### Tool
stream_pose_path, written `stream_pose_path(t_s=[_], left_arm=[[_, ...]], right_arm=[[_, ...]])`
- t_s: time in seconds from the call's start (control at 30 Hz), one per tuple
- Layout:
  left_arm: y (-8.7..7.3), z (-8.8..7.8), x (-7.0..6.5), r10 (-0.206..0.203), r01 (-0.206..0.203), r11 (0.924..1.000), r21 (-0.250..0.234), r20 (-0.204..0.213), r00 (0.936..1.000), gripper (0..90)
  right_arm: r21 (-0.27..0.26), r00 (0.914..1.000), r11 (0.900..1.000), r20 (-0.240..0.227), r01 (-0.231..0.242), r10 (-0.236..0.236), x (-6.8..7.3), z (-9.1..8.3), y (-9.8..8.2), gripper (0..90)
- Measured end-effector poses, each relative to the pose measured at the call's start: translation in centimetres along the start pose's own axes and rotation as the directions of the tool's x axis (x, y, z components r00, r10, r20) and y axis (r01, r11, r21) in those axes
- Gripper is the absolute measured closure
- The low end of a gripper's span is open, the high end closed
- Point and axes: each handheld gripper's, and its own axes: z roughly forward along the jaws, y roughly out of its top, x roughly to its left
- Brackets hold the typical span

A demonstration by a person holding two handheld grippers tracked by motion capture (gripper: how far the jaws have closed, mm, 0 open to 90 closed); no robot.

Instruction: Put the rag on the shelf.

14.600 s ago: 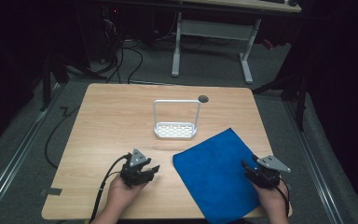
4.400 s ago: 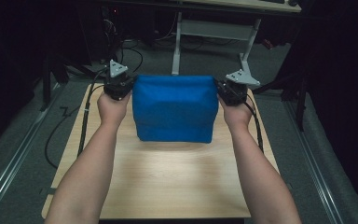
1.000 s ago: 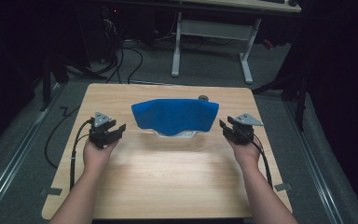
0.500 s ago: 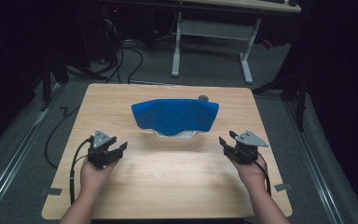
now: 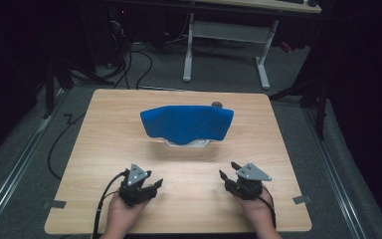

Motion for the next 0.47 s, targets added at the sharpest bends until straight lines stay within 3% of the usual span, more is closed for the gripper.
stream_pose_path(t_s=[0.03, 0.07, 0.13, 0.47], left_arm=[[0.1, 0.3, -1.0, 0.038, -0.039, 0.9991, 0.018, 0.030, 0.9988, 47.1], [0.1, 0.3, -1.0, 0.038, -0.039, 0.9991, 0.018, 0.030, 0.9988, 46.5], [-0.1, 0.5, -2.0, 0.097, -0.098, 0.9949, 0.024, 0.038, 0.9946, 46.4], [-0.3, 0.5, -1.1, 0.071, -0.072, 0.9969, 0.033, 0.034, 0.9969, 45.9]], right_arm=[[0.023, 0.9987, 0.999, -0.015, 0.049, -0.049, 1.2, 0.3, -0.9, 46.5], [0.037, 0.9961, 0.996, -0.020, 0.087, -0.086, 1.7, 0.4, -1.1, 46.4], [0.038, 0.9913, 0.991, -0.031, 0.129, -0.128, 2.1, 0.5, -1.2, 46.6], [0.046, 0.9972, 0.997, -0.043, 0.062, -0.061, 1.3, 0.8, -1.4, 46.5]])
